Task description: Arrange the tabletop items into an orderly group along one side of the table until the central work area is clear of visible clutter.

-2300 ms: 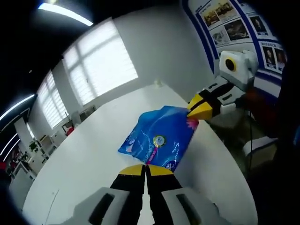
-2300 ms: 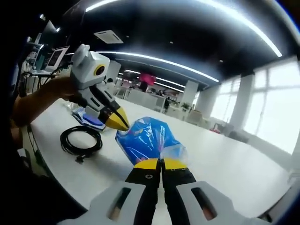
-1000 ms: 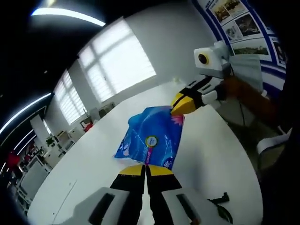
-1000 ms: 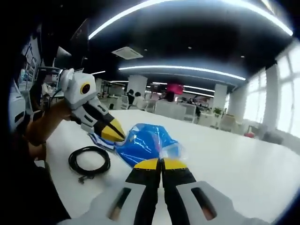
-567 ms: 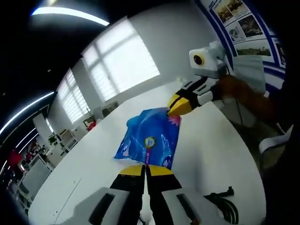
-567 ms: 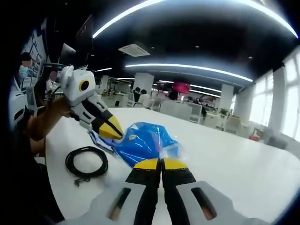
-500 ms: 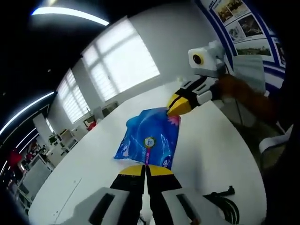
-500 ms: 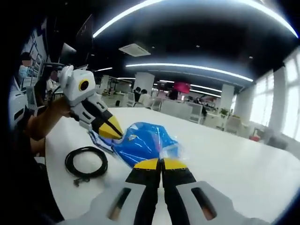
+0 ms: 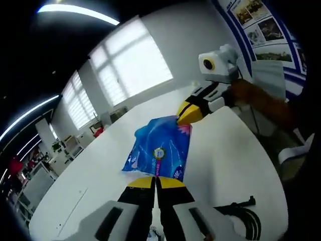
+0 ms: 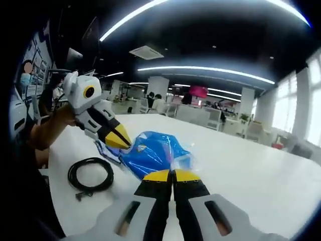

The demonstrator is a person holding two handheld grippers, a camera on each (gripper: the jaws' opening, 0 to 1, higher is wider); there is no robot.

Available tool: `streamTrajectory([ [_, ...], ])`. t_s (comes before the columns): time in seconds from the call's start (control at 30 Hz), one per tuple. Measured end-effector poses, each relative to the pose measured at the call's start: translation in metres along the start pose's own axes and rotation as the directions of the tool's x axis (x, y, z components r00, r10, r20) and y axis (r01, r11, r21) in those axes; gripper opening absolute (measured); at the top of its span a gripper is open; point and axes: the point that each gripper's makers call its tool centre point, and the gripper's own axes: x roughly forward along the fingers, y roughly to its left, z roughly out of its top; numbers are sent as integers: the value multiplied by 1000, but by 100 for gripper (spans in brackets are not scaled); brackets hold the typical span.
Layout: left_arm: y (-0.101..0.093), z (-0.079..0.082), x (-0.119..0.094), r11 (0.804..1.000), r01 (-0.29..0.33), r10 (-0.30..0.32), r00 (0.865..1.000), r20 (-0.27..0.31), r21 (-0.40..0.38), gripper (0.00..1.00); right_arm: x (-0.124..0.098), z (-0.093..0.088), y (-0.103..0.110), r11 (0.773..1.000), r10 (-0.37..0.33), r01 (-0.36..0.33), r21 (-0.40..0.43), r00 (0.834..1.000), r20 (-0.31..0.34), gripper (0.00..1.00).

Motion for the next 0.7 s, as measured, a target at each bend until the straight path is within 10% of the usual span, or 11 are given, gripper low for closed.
streamTrajectory([
  [0.7, 16, -11, 7, 1000, -21, 21, 999, -25, 5, 0, 18, 2, -6, 1000, 1, -1, 6, 1000, 6, 0],
])
